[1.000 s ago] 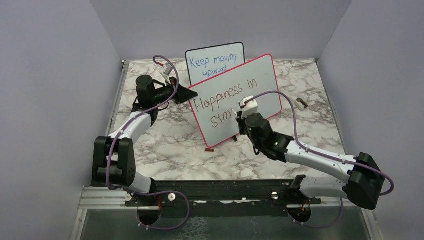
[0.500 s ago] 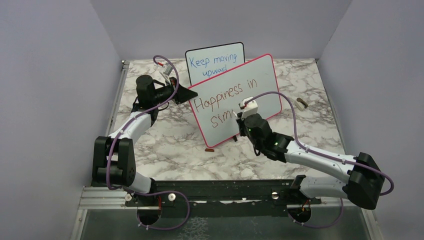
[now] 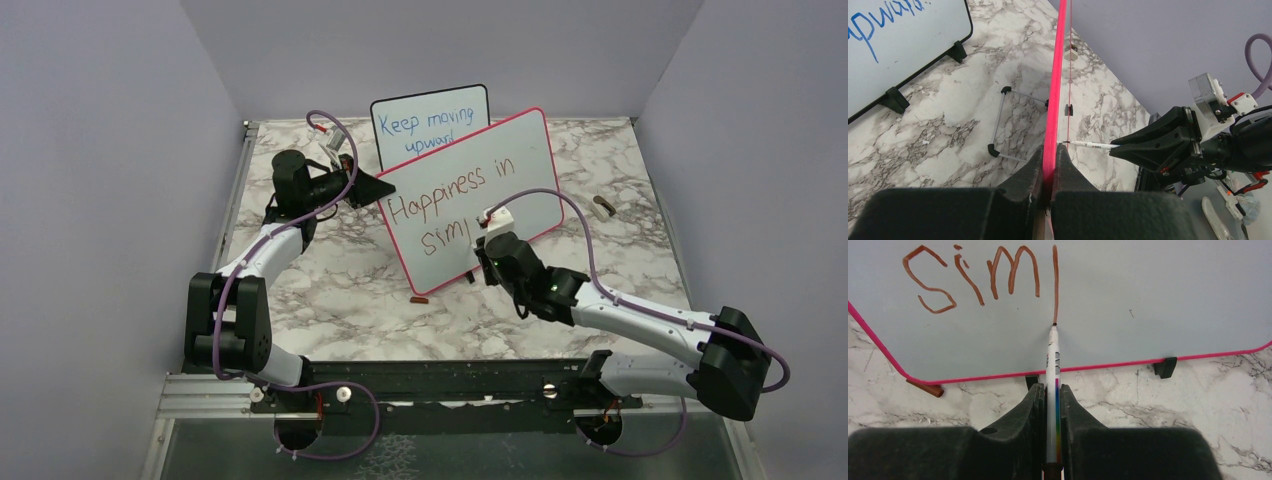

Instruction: Write a sentence on the whiteboard

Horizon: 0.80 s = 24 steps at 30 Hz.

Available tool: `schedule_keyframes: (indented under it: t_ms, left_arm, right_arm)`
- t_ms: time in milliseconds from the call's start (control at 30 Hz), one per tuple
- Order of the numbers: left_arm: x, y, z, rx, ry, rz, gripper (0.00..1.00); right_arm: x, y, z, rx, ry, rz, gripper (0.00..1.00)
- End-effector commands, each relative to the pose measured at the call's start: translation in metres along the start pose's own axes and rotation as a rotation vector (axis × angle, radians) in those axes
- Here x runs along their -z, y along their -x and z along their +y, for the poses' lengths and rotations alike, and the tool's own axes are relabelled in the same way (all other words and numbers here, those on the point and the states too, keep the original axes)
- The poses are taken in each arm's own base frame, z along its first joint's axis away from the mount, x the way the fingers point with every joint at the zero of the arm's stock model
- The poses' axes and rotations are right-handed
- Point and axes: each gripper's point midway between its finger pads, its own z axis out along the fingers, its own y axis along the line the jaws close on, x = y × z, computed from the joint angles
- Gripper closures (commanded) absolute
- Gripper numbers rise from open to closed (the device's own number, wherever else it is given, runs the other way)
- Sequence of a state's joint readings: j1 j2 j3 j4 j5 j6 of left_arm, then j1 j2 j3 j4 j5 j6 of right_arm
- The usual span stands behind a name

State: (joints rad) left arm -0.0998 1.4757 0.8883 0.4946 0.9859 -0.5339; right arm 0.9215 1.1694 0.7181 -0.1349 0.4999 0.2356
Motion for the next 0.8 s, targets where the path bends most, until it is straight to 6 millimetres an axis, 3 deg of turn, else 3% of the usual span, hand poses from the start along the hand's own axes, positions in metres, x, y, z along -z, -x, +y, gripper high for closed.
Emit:
schedule_keyframes:
  t_ms: [0, 167, 500, 767]
  left_arm:
    - [-0.002, -0.025, 0.023, 0.039, 0.077, 0.052, 1.00]
    - [-0.002, -0.025, 0.023, 0.041, 0.078, 0.052, 1.00]
    - [-0.002, -0.026, 0.023, 0.040, 0.077, 0.053, 1.00]
    - [-0.002, -0.025, 0.023, 0.038, 0.078, 0.052, 1.00]
  right_arm:
    - [0.004, -0.022, 0.001, 0.011, 0.028, 0.079, 0.99]
    - [0.006, -0.016, -0.001, 0.009, 0.022, 0.058, 0.99]
    - [0.011, 0.036, -0.007, -0.017, -0.012, -0.119, 0.99]
    - [0.004, 0.060, -0.007, -0.032, -0.012, -0.200, 0.99]
